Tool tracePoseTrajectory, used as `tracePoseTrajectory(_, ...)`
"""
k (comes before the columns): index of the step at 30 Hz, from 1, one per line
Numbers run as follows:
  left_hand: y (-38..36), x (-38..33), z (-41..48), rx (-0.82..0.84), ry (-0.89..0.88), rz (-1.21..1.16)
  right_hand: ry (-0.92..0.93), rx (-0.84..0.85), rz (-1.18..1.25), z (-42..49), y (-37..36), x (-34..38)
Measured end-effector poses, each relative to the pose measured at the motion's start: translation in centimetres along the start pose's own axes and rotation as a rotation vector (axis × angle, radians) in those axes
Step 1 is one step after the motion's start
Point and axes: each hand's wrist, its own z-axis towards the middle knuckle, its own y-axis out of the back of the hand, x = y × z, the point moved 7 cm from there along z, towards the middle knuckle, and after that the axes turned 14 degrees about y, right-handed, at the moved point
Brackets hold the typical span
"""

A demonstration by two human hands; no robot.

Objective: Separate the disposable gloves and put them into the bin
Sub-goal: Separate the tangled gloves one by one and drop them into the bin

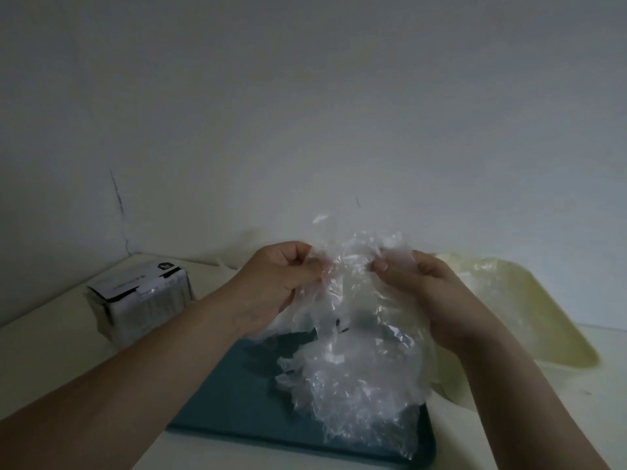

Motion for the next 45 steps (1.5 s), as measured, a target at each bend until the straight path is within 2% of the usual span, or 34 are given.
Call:
tracePoseTrajectory(3, 0.0, 0.7, 0.7, -0.12, 0.041, 0.087, -0.051, 0.011, 0.164, -0.5, -1.9, -0.6)
tracePoseTrajectory(6, -0.1, 1.1, 0.7, -0.138, 0.057, 0.12, -0.046, -0.084, 0.108, -0.4, -1.5, -1.0)
tracePoseTrajectory(9, 1.4, 0.1, 0.0, -0.154, 0.027, 0.05, -0.003, -0.248, -0.207, 0.4, 1.3, -1.2)
tracePoseTrajectory(11, 3.5, -0.7, -0.1, -0.225, -0.005, 0.012, -0.014, -0.205, -0.511, 1.1, 1.9, -1.5)
tracePoseTrajectory(13, 4.8, -1.9, -0.5, -0.255, -0.031, -0.002, -0.08, -0.086, -0.73, 1.7, 1.1, -1.9)
tracePoseTrajectory(15, 4.7, -2.8, -1.0, -0.137, -0.019, -0.03, -0.091, 0.038, -0.817, 2.0, -0.5, -1.5)
tracePoseTrajectory(17, 3.9, -3.6, -2.0, 0.012, 0.007, -0.047, 0.012, 0.046, -0.85, 2.1, -1.3, 0.7)
tracePoseTrajectory(20, 2.8, -4.0, -3.0, 0.13, 0.04, -0.078, 0.2, -0.053, -0.719, 1.3, -0.6, 5.6)
tracePoseTrajectory(23, 0.9, -3.1, -3.3, 0.19, 0.122, -0.103, 0.202, 0.094, -0.123, 0.2, -0.4, 8.7)
tracePoseTrajectory(24, 0.0, -2.6, -3.2, 0.205, 0.165, -0.104, 0.157, 0.156, 0.017, 0.0, -0.1, 8.7)
tracePoseTrajectory(26, -1.8, -1.6, -3.4, 0.224, 0.257, -0.082, 0.106, 0.256, 0.132, -0.4, -0.3, 8.6)
tracePoseTrajectory(29, -4.9, -1.0, -3.8, 0.325, 0.292, 0.008, 0.002, 0.333, 0.055, -0.6, -1.5, 7.1)
tracePoseTrajectory(32, -6.5, -0.7, -3.9, 0.367, 0.294, 0.024, -0.054, 0.29, -0.162, -1.2, -1.2, 5.5)
tracePoseTrajectory(35, -5.8, -0.3, -3.5, 0.342, 0.333, -0.02, -0.108, 0.172, -0.226, -1.5, 0.4, 4.7)
tracePoseTrajectory(39, -4.0, 0.7, -2.1, 0.368, 0.307, -0.075, -0.135, -0.13, -0.118, -1.7, 3.1, 4.1)
tracePoseTrajectory(43, -3.8, 0.7, -0.3, 0.155, 0.157, -0.061, -0.166, -0.2, -0.044, -2.2, 4.7, 2.9)
tracePoseTrajectory(45, -4.1, 0.7, 0.5, 0.136, 0.162, -0.102, -0.17, -0.198, -0.044, -2.6, 5.4, 2.8)
